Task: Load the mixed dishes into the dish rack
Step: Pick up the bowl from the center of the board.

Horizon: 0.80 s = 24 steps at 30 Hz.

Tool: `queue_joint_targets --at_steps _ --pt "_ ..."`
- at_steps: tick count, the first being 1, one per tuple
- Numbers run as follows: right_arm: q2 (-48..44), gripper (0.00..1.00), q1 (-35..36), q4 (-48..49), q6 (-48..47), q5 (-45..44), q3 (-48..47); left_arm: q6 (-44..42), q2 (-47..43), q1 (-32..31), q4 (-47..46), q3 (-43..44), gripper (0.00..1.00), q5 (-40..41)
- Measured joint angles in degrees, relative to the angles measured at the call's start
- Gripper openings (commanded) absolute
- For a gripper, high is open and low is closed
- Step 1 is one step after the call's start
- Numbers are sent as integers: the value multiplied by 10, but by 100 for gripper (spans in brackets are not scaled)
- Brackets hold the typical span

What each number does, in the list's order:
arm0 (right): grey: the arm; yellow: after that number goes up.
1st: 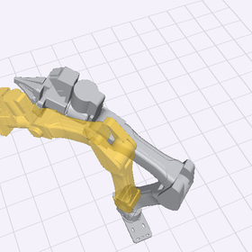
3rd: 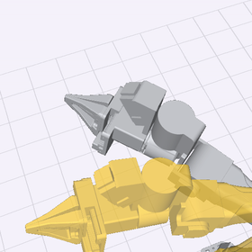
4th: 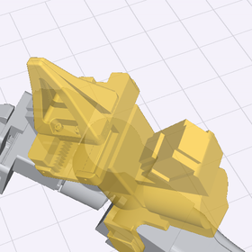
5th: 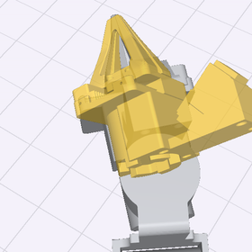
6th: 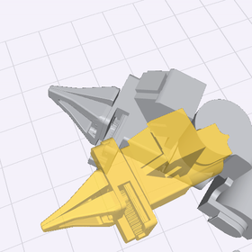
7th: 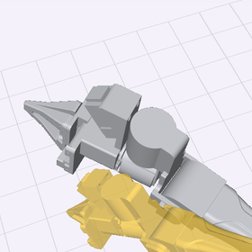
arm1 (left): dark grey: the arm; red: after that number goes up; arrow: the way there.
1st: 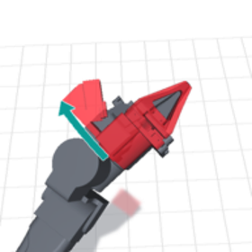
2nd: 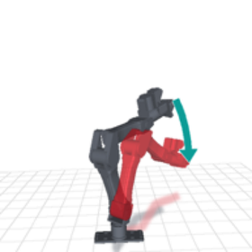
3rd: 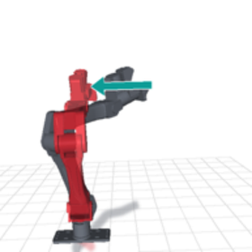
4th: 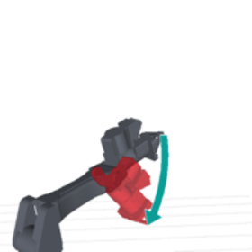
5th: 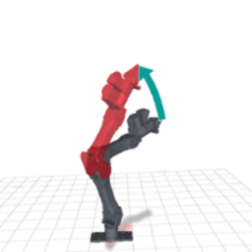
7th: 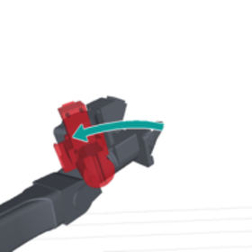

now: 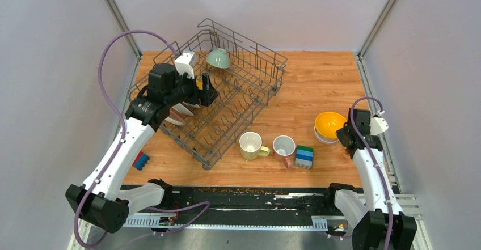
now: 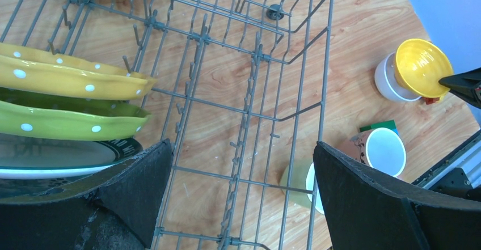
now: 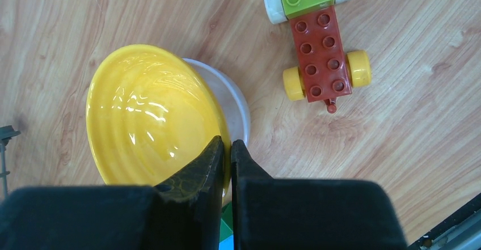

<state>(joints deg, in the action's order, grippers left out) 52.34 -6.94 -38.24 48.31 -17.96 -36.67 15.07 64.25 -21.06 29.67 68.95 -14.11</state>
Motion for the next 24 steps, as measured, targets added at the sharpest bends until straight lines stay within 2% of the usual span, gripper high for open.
queue_joint_targets --at_steps 8,12,17,21,24 --pt "-63 0 0 26 2 41 0 9 12 -6 -5 2 99 -1" --pt "-96 0 0 69 2 100 -3 13 42 -41 6 31 98 30" --pt "-89 0 6 108 -7 193 -35 18 74 -85 9 57 98 43" --pt "-81 0 45 147 -25 250 -64 28 86 -108 10 59 98 50" --pt "-64 0 110 168 -47 261 -89 30 99 -122 11 70 99 52"
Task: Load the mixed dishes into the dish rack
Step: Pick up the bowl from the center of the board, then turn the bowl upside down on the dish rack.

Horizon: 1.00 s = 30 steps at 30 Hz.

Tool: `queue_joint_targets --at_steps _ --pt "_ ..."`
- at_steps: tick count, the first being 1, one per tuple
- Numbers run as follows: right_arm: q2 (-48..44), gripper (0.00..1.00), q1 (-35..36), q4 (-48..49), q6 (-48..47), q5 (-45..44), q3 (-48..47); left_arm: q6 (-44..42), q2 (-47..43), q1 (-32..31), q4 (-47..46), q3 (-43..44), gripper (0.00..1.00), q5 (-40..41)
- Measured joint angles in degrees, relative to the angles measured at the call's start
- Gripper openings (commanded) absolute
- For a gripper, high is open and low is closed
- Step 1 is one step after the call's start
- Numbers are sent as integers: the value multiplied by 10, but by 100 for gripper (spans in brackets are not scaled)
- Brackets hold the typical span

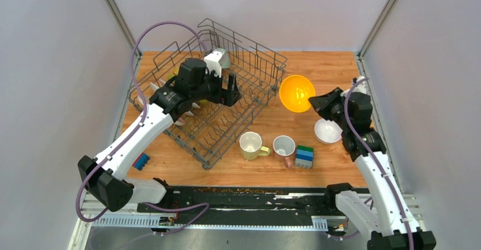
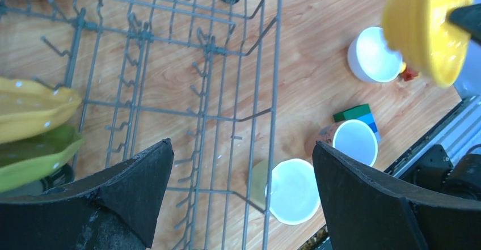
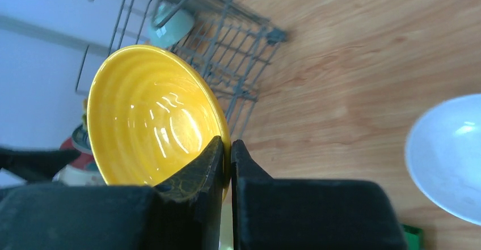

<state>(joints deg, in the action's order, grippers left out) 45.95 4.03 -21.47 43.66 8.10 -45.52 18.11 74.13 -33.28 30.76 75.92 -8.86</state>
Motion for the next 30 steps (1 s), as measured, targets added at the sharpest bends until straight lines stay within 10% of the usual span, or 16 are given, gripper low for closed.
queue_joint_targets --at_steps 22,30 --pt "169 0 261 40 -141 -87 -120 -4 64 -57 -4 70 86 -45" --pt "172 0 288 62 -163 -111 -120 -1 79 -57 26 70 63 -8"
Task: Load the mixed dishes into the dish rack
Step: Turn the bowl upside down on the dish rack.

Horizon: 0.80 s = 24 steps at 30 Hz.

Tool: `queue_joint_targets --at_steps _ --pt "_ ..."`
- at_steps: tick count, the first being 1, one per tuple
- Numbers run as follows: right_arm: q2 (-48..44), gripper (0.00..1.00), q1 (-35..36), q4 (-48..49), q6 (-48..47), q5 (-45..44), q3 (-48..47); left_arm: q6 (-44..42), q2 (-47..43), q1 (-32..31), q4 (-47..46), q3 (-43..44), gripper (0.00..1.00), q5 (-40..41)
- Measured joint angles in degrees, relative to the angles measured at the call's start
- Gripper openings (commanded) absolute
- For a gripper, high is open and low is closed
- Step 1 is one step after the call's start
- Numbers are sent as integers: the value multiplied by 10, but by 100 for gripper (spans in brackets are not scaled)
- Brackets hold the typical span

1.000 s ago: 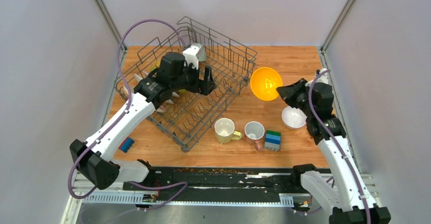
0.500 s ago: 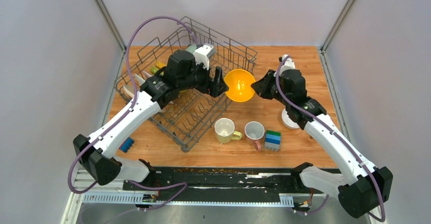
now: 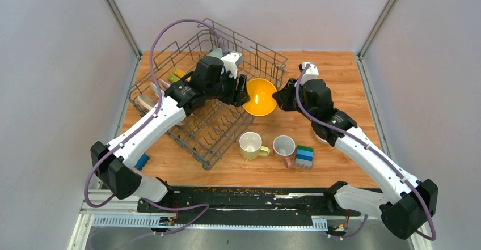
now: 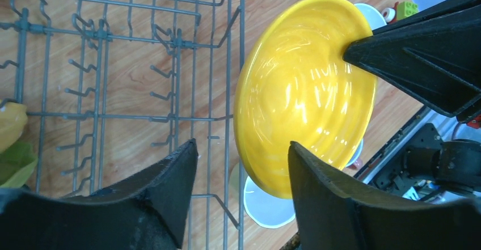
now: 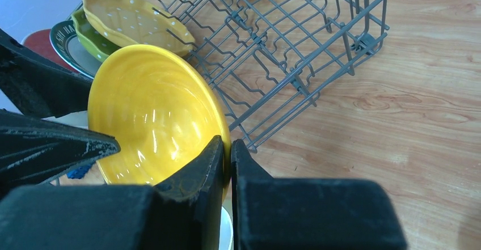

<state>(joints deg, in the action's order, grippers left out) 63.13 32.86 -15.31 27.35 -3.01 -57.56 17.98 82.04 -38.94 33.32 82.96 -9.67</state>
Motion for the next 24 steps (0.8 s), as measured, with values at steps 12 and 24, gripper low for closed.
queue_joint_targets --at_steps 12,24 --pt "4 0 14 22 -23 7 0 6 0 0 1 -1 38 13" --pt "5 26 23 36 -52 31 2 35 1 2 -16 -11 0 57"
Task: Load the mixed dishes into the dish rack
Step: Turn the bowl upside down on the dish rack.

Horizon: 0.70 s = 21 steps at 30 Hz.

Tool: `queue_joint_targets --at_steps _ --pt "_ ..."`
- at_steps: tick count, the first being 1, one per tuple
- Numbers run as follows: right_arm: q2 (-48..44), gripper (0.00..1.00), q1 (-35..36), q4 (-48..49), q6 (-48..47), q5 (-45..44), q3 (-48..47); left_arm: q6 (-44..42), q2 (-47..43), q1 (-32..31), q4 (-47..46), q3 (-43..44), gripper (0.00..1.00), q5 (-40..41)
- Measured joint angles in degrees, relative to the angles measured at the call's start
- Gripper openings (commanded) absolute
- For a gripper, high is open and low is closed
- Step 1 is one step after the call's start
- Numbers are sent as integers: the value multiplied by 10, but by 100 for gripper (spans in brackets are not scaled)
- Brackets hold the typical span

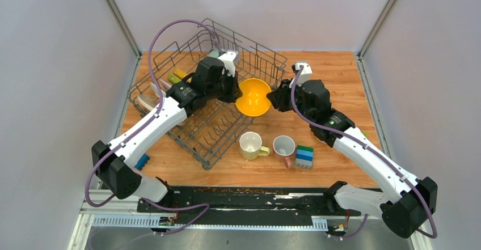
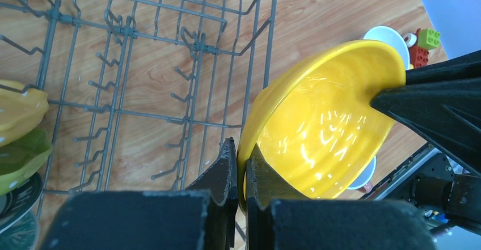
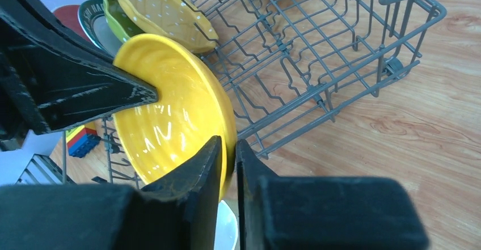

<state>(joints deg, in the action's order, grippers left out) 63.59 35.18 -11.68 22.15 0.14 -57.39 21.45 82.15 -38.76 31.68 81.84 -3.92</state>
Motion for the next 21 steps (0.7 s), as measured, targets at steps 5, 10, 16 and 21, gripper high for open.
queue_joint_targets --at_steps 5,10,16,21 --pt "4 56 0 14 -1 24 0 -6 -1 -1 -8 -26 0 2" --pt "29 73 -5 24 16 68 -4 -14 -11 16 -13 -53 0 -17" --pt "71 79 -59 24 75 194 -23 -12 -75 111 -51 -113 0 -103" --pt "104 81 -95 28 130 293 -57 13 -108 179 -110 -140 0 -204"
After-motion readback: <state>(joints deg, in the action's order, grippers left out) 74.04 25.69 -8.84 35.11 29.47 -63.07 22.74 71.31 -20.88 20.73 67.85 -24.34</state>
